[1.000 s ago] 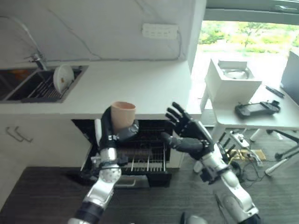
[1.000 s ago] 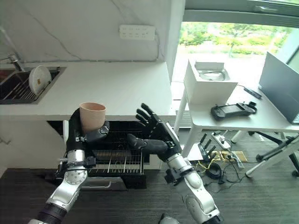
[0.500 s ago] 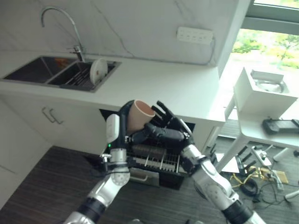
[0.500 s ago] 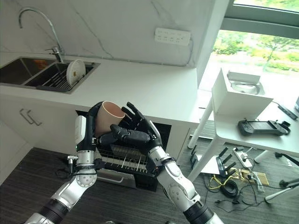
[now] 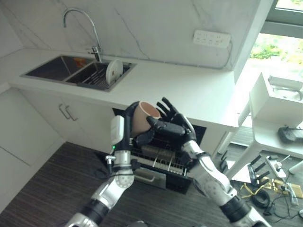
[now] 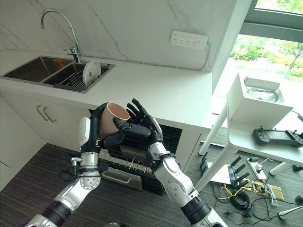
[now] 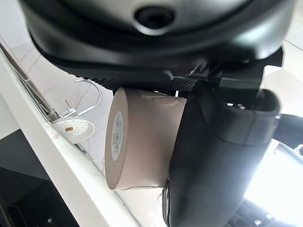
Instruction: Place the dishes in the dishwasher.
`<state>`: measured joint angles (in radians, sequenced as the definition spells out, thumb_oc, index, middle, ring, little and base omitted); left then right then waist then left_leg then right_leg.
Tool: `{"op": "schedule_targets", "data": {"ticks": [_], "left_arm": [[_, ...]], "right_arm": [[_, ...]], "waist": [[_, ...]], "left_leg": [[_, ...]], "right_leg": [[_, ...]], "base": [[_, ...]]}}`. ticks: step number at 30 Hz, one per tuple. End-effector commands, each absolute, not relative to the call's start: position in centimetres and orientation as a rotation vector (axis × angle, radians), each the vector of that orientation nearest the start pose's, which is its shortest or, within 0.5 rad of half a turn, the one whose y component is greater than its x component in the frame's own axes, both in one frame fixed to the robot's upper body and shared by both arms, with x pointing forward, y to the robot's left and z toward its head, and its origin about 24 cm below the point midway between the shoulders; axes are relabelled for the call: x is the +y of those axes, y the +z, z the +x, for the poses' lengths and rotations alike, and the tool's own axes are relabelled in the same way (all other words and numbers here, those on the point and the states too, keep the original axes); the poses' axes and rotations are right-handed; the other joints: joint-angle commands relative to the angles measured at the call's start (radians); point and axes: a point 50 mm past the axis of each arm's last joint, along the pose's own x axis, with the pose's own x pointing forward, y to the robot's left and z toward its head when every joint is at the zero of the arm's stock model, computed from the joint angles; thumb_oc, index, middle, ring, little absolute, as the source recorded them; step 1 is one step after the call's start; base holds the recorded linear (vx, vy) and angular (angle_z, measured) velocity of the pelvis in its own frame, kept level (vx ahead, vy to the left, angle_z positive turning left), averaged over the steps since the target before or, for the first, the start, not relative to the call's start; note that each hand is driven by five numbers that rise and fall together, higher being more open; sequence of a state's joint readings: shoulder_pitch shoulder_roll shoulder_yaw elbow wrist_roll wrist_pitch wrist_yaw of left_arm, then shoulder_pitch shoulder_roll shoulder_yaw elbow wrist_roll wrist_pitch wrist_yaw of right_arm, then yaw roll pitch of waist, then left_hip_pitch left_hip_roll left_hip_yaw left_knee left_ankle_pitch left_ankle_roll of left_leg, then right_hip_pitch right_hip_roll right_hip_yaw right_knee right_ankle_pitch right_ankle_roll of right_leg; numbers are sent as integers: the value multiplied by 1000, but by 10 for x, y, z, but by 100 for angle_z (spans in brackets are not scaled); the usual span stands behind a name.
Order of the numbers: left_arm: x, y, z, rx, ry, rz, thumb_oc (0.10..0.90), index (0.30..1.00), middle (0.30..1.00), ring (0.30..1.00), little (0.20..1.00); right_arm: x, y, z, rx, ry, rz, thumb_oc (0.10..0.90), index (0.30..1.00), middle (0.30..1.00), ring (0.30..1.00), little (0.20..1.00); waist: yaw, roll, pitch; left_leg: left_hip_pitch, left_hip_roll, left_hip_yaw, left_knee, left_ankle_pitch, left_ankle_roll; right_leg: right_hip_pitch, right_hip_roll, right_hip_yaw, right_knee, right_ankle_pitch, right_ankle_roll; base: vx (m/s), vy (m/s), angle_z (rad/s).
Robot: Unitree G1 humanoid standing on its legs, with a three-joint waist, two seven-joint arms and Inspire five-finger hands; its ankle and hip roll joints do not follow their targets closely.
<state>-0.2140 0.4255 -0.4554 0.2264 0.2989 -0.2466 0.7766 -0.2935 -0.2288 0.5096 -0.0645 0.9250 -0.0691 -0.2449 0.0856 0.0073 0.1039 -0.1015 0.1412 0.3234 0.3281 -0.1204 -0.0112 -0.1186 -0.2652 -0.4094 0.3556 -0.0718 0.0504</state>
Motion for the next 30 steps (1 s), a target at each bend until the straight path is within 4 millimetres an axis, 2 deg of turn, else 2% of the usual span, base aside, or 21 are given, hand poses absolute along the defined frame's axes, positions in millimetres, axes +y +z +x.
{"op": "schedule_targets", "data": {"ticks": [1, 6, 8, 21, 30], "left_arm": [[125, 117, 286, -756, 175, 539, 400, 300, 300, 300, 300], [123, 119, 286, -764, 160, 533, 400, 300, 300, 300, 300], [122, 117, 287, -743, 149, 532, 400, 300, 300, 300, 300], [117, 114, 287, -730, 120, 535, 400, 300, 300, 300, 300], [112, 113, 286, -714, 68, 522, 400, 300, 300, 300, 300]], "right_arm": [[-53, 159, 285, -239, 439, 764, 800, 900, 900, 900, 900], [-47, 148, 285, -175, 463, 750, 800, 900, 900, 900, 900], [-39, 142, 285, -124, 523, 733, 800, 900, 900, 900, 900], [-23, 132, 281, 1, 663, 685, 800, 900, 900, 900, 900], [-15, 138, 285, -12, 699, 606, 800, 900, 900, 900, 900]], "waist": [[17, -5, -49], [17, -3, -47], [21, -4, -46], [28, -12, -46], [40, -14, -46]], "left_leg": [[73, 28, -48, -28, -68, -47], [71, 26, -49, -28, -67, -46], [69, 24, -52, -28, -67, -47], [70, 20, -59, -28, -67, -47], [72, 15, -68, -28, -67, -47]], "right_leg": [[104, -46, 62, -56, -78, 122], [102, -47, 66, -56, -77, 122], [102, -47, 65, -56, -78, 119], [108, -45, 63, -56, -81, 115], [114, -42, 61, -56, -82, 110]], "base": [[0, 0, 0], [0, 0, 0], [0, 0, 0], [2, 0, 1], [0, 0, 0]]}}
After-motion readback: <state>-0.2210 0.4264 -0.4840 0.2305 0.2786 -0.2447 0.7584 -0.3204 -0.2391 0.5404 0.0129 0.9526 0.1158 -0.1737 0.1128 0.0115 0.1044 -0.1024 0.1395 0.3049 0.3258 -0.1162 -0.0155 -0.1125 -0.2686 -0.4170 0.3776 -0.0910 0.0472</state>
